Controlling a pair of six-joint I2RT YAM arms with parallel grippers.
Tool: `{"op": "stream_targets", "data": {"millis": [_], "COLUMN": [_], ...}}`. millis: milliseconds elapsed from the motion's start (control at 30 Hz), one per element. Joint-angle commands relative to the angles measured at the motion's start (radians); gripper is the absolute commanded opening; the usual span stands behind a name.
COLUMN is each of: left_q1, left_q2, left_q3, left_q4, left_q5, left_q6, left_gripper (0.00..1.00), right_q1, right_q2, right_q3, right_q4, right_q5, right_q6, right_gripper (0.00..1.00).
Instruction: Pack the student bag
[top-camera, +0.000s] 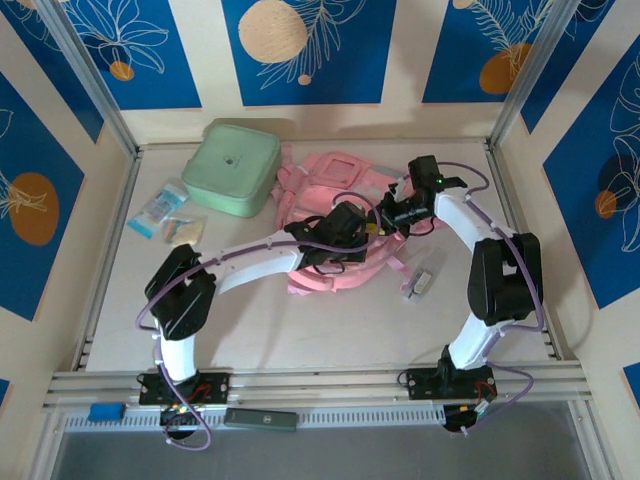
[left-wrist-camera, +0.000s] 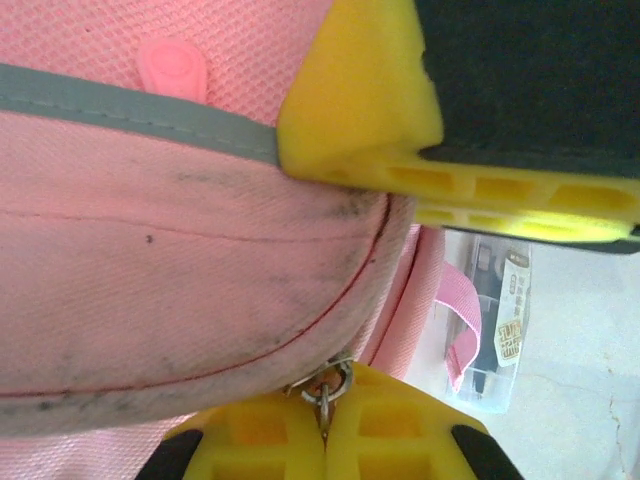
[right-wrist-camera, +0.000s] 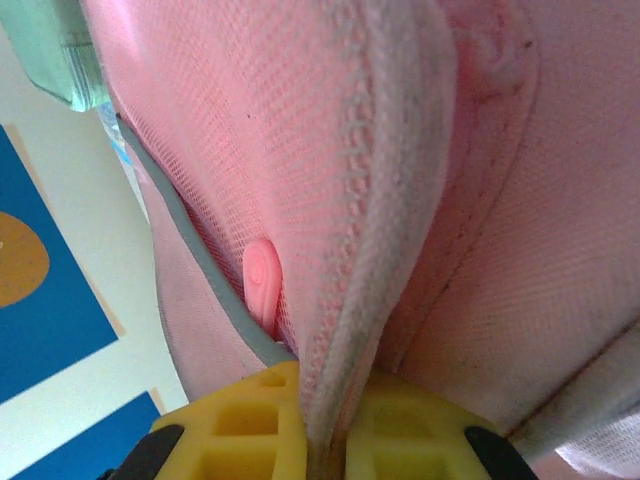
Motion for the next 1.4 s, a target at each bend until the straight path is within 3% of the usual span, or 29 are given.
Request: {"op": "stream_targets", "data": {"millis": [0, 233, 333, 467, 700, 933, 1133, 1300, 1367], "left_q1": [-0.005, 0.193, 0.277, 0.345, 0.474, 0.369, 0.191, 0.183, 0.184], "left_q2": [-0.117, -0.259, -0.257, -0.209, -0.181, -0.265, -0.316, -0.246, -0.223], "left_q3": [-0.033, -0.249, -0.269, -0.253, -0.381, -0.42, -0.464, -0.399, -0.361], "left_q4": [-0.132, -0.092, -0.048, -0.017, 0.343, 0.335, 0.35, 0.319, 0.257], "left_q5": [-0.025, 0.054, 0.135, 0.132, 0.271, 0.235, 0.119, 0.126, 0.095], "left_q6": [0.048, 0.179, 0.287, 0.426, 0.512, 0.551, 0.455, 0.393, 0.393], "left_gripper": [0.0, 0.0, 0.0, 0.0, 0.0, 0.0, 0.0, 0.0, 0.0], "right_q1": [-0.076, -0.131, -0.129, -0.131, -0.133, -0.065, -0.116, -0.136, -0.148], "right_q2": [0.006, 0.014, 0.0, -0.021, -0.039, -0.058, 0.055, 0.104, 0.101], "right_q3": [0.09, 0.142, 0.148, 0.155, 0.145, 0.165, 0.344, 0.344, 0.331], "right_q4": [-0.013, -0.082, -0.107, -0.14, -0.158, -0.074, -0.165, -0.18, -0.187], "right_q5": [0.044, -0.023, -0.034, -0.013, 0.042, 0.092, 0.115, 0.159, 0.169], "right_q6": [-0.147, -0.197, -0.216, -0.235, -0.269, -0.398, -0.384, -0.374, -0.342], "right_gripper": [0.0, 0.0, 0.0, 0.0, 0.0, 0.0, 0.0, 0.0, 0.04]}}
